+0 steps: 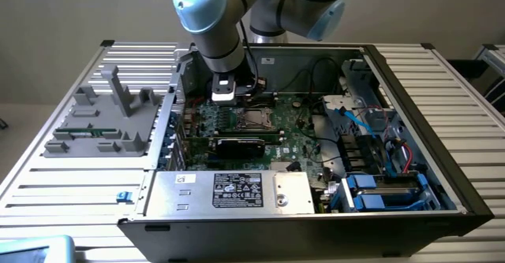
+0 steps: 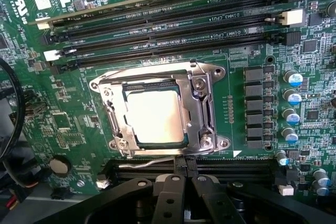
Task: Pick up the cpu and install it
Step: 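Install the first cpu locking lever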
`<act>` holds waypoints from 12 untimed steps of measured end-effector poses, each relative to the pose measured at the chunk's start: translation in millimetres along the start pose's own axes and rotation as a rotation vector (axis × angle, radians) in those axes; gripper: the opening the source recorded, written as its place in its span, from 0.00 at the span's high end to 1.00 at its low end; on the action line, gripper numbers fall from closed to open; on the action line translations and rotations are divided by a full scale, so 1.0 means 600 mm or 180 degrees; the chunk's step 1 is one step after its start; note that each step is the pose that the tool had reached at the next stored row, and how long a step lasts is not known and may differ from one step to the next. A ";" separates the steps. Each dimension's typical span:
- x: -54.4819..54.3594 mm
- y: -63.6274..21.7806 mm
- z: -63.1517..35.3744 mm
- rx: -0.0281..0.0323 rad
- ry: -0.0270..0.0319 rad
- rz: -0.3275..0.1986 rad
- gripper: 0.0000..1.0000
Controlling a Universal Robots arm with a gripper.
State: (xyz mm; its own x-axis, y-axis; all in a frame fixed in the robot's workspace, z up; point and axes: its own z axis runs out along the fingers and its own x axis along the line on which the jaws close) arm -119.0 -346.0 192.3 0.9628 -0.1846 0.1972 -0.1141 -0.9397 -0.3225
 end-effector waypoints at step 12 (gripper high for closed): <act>-0.018 -0.003 -0.020 0.0009 0.0002 0.0005 0.89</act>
State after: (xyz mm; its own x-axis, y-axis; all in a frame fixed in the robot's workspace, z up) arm -132.4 -346.0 201.8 0.9625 -0.1864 0.1973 -0.1150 -0.9385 -0.3256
